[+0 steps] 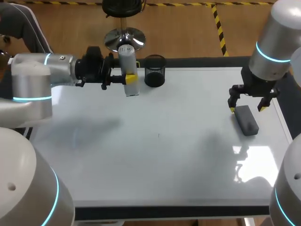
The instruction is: Pick up the inspection probe, press it on each red-marked spot on the whiteboard one by one, put down the probe, pick up the eraser, and wipe off all the red marks.
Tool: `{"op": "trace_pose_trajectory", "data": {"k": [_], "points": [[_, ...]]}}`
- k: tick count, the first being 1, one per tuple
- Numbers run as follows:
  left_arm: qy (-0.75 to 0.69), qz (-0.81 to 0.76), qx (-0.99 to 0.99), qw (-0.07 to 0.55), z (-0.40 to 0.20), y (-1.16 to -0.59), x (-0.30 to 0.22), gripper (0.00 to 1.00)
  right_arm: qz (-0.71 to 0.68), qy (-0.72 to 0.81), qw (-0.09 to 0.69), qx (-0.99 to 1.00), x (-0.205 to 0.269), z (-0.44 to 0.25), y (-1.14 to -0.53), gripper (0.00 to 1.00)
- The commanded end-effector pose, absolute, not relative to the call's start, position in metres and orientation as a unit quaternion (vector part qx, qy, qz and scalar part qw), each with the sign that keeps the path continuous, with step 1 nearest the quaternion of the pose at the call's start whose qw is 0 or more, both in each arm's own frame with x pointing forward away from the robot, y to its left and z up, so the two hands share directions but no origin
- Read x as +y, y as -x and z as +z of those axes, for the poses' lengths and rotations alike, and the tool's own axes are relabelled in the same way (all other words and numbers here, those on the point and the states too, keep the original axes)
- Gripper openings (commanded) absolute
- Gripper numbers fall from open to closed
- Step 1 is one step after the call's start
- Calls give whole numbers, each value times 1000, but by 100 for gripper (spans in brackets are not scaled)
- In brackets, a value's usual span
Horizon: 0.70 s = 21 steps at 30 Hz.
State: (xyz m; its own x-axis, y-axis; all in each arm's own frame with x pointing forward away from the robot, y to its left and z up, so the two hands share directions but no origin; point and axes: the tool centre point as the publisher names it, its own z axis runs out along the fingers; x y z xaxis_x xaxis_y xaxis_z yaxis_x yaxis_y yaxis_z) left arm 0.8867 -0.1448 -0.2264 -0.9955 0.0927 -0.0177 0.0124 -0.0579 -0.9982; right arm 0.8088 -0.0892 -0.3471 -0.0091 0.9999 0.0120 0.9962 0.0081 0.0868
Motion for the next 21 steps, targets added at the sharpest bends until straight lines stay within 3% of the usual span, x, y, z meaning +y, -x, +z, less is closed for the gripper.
{"op": "trace_pose_trajectory", "data": {"k": [1, 21], "points": [[53, 727, -683, 44, -223, -903, -150, 0, 35, -703, 26, 710, -90, -346, -808, 100], [74, 719, -687, 70, -191, -937, -160, 0, 35, -703, 26, 710, -90, -346, -808, 100]]}}
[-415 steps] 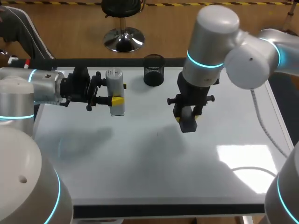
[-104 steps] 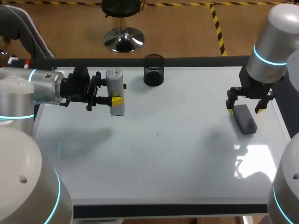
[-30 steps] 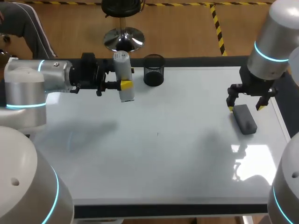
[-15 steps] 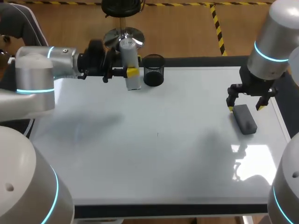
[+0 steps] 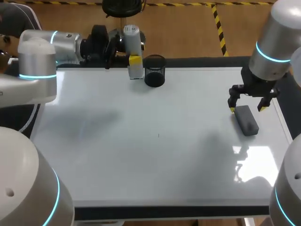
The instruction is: Pick up the inspection probe, press it on each red-marked spot on the whiteboard one by one, put down the probe, pick up the eraser, and wipe off all the red marks.
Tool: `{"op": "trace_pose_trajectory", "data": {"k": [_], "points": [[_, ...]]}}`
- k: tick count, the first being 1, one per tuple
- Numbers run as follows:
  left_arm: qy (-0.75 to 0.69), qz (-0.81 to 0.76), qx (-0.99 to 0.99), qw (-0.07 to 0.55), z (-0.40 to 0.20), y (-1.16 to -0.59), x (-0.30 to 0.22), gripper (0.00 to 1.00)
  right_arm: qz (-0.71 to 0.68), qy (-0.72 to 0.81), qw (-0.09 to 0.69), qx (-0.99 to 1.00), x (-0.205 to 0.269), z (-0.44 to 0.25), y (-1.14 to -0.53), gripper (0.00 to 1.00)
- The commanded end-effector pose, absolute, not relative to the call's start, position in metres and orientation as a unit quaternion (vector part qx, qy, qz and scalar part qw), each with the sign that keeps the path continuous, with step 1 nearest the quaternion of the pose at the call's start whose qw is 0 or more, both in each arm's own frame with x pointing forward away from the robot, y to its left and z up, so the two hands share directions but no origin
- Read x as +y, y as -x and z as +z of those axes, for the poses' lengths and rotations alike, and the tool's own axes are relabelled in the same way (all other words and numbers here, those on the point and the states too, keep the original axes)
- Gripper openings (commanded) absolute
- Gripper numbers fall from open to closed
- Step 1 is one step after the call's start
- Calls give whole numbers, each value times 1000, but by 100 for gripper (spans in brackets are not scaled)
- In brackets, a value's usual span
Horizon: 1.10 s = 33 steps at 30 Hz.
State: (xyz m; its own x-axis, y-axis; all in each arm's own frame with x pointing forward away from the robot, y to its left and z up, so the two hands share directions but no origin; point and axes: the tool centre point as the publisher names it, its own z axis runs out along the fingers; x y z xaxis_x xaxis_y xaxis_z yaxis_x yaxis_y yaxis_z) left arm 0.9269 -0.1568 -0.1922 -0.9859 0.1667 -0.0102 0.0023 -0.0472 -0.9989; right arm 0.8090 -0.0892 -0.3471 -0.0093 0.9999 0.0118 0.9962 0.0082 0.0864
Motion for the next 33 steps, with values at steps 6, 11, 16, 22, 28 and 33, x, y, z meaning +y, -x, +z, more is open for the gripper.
{"op": "trace_pose_trajectory", "data": {"k": [6, 11, 16, 22, 28, 33], "points": [[85, 719, -687, 70, -185, -954, -168, 0, 35, -703, 26, 710, -90, -346, -808, 100], [91, 718, -686, 73, -180, -965, -172, 0, 35, -703, 26, 710, -90, -346, -808, 100], [96, 718, -685, 79, -180, -973, -177, 0, 35, -703, 26, 710, -90, -346, -808, 100], [99, 718, -684, 84, -182, -985, -183, 0, 35, -703, 26, 710, -90, -346, -808, 100], [98, 714, -688, 85, -184, -997, -184, 0, 35, -703, 26, 710, -90, -346, -808, 100], [99, 713, -689, 86, -184, -1005, -184, 0, 35, -703, 26, 710, -90, -346, -808, 100]]}}
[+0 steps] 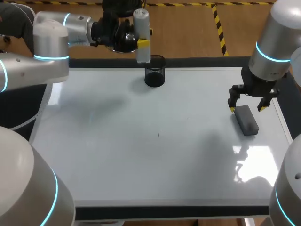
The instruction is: Pick up the inspection probe, press it on each red-marked spot on the whiteboard one by one, put down the probe, pick up the eraser, and wipe off all the red marks.
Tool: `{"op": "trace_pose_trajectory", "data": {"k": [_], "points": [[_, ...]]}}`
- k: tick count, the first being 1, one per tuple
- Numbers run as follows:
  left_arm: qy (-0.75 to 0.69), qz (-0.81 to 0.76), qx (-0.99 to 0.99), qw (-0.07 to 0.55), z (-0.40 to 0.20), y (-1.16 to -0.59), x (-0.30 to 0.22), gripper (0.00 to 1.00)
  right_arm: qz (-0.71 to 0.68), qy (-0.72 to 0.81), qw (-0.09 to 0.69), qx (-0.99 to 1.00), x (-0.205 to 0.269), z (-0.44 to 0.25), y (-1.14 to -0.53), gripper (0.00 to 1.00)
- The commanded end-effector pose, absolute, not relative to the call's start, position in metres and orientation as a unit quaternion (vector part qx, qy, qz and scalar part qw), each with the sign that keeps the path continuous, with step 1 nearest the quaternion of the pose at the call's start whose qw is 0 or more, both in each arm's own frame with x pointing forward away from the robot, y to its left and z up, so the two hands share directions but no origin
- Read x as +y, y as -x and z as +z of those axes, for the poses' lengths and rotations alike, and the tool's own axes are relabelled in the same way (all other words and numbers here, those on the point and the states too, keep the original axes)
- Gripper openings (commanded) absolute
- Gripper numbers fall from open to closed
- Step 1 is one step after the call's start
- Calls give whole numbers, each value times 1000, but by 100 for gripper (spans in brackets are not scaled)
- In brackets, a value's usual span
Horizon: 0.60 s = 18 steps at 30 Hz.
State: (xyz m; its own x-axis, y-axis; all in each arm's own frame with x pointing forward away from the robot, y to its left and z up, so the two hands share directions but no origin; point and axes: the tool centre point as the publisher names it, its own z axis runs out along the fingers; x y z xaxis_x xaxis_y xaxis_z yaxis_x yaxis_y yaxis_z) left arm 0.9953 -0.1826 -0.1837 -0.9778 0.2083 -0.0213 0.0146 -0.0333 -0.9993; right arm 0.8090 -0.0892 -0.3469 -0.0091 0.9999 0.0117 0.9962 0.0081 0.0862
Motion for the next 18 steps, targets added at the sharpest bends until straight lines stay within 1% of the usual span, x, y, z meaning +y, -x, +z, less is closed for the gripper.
{"op": "trace_pose_trajectory", "data": {"k": [1, 18], "points": [[99, 713, -689, 85, -184, -1006, -184, 0, 35, -703, 26, 710, -90, -346, -808, 100], [100, 720, -681, 89, -191, -1027, -198, 0, 35, -703, 26, 710, -90, -346, -808, 100]]}}
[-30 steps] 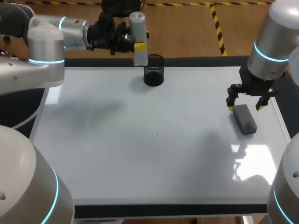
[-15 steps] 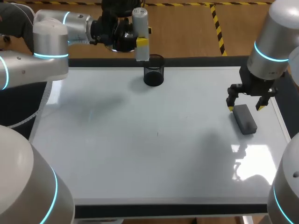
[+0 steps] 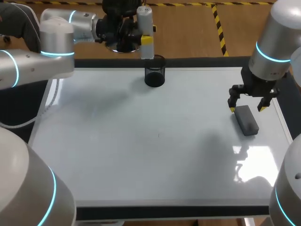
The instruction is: Pick up the inspection probe, press it on each red-marked spot on the whiteboard one by one, put down the probe, pick up the eraser, and wipe off all the red marks.
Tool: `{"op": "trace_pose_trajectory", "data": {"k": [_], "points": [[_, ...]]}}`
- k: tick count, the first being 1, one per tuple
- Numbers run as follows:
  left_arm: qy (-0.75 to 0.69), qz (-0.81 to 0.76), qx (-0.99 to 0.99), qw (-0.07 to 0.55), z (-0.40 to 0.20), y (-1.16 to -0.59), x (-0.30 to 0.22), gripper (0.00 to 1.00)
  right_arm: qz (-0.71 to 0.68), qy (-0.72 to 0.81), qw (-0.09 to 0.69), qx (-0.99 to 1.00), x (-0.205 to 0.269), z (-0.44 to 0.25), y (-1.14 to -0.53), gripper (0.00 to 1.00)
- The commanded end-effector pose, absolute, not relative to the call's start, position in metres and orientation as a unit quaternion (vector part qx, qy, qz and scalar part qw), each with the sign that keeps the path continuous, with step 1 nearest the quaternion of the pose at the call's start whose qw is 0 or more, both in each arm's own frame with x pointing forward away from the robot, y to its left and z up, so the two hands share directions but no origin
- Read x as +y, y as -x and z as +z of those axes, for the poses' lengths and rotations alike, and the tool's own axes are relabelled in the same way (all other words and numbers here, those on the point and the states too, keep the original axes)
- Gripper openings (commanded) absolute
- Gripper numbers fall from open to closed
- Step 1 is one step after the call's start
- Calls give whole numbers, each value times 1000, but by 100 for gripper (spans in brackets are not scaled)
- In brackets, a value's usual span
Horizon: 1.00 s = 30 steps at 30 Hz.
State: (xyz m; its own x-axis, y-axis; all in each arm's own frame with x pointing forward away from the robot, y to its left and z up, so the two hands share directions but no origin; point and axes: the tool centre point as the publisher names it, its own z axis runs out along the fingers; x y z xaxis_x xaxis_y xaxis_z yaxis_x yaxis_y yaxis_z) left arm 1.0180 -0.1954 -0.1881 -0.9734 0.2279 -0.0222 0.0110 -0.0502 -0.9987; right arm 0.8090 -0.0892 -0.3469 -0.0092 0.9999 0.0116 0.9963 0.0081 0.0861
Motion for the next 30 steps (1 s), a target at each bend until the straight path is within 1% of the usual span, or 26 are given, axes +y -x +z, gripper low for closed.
{"op": "trace_pose_trajectory", "data": {"k": [1, 30], "points": [[100, 720, -681, 90, -191, -1028, -199, 0, 35, -703, 26, 710, -90, -346, -808, 100], [103, 723, -672, 125, -218, -1054, -228, 0, 35, -703, 26, 710, -90, -346, -808, 100]]}}
